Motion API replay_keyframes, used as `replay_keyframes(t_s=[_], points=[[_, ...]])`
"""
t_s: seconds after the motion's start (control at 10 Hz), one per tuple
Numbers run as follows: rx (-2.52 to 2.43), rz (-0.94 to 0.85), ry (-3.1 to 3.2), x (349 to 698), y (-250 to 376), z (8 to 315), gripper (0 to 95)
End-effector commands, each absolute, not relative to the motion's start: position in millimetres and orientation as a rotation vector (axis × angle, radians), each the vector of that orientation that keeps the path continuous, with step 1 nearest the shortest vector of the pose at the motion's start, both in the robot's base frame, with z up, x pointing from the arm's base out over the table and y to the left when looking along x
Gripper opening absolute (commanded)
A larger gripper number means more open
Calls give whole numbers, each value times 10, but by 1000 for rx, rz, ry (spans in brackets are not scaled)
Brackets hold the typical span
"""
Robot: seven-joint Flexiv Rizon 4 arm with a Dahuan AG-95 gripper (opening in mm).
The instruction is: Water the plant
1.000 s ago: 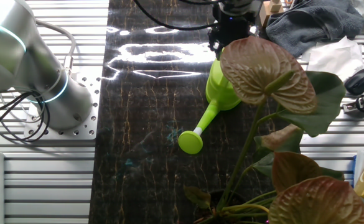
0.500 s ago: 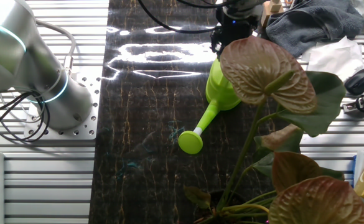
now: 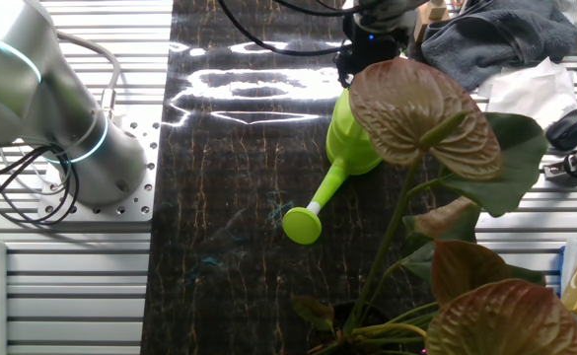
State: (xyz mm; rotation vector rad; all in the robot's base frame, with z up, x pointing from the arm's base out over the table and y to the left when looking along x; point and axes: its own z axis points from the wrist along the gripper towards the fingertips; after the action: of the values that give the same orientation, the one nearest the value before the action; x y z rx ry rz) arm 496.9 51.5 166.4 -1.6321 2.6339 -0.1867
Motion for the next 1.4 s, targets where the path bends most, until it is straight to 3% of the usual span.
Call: replay_keyframes(t_s=[0.1, 1.2, 1.3, 1.4], points=[[-1628, -189, 2635, 4970, 518, 1652, 380], [-1608, -190, 2646, 4993, 550, 1581, 380], [-1609, -190, 2646, 4995, 552, 1577, 570], [-1610, -191, 2644, 4996, 553, 1573, 570]])
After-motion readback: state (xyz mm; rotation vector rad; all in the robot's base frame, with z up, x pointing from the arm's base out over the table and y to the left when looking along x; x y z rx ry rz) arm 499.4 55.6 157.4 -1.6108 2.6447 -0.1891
